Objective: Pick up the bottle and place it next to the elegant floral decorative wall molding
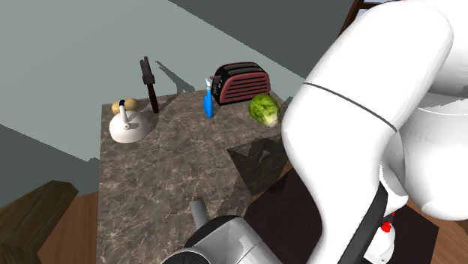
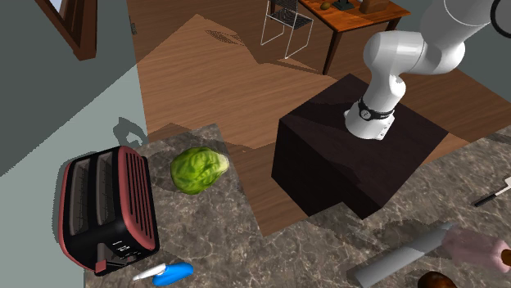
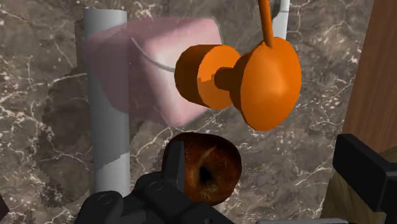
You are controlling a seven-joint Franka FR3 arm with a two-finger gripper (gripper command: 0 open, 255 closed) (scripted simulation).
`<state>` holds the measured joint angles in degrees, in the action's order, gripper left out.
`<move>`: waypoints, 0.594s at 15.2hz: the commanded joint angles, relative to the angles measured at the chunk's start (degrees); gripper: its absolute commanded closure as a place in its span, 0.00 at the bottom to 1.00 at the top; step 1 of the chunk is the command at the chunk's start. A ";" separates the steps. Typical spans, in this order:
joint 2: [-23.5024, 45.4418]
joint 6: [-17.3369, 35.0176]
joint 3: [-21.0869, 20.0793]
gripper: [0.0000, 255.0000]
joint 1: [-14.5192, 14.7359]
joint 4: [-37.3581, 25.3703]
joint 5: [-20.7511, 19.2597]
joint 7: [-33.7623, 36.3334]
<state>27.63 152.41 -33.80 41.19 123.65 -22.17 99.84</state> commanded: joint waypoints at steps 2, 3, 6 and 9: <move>-4.50 -3.13 -3.81 0.00 -3.50 1.17 4.06 -2.88; -4.51 -3.13 -3.79 0.00 -3.47 1.17 4.08 -2.90; -4.51 -3.12 -3.77 0.00 -3.46 1.17 4.10 -2.91; -4.51 -3.12 -3.77 0.00 -3.46 1.17 4.10 -2.91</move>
<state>23.14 149.30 -37.55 37.76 124.81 -18.10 96.96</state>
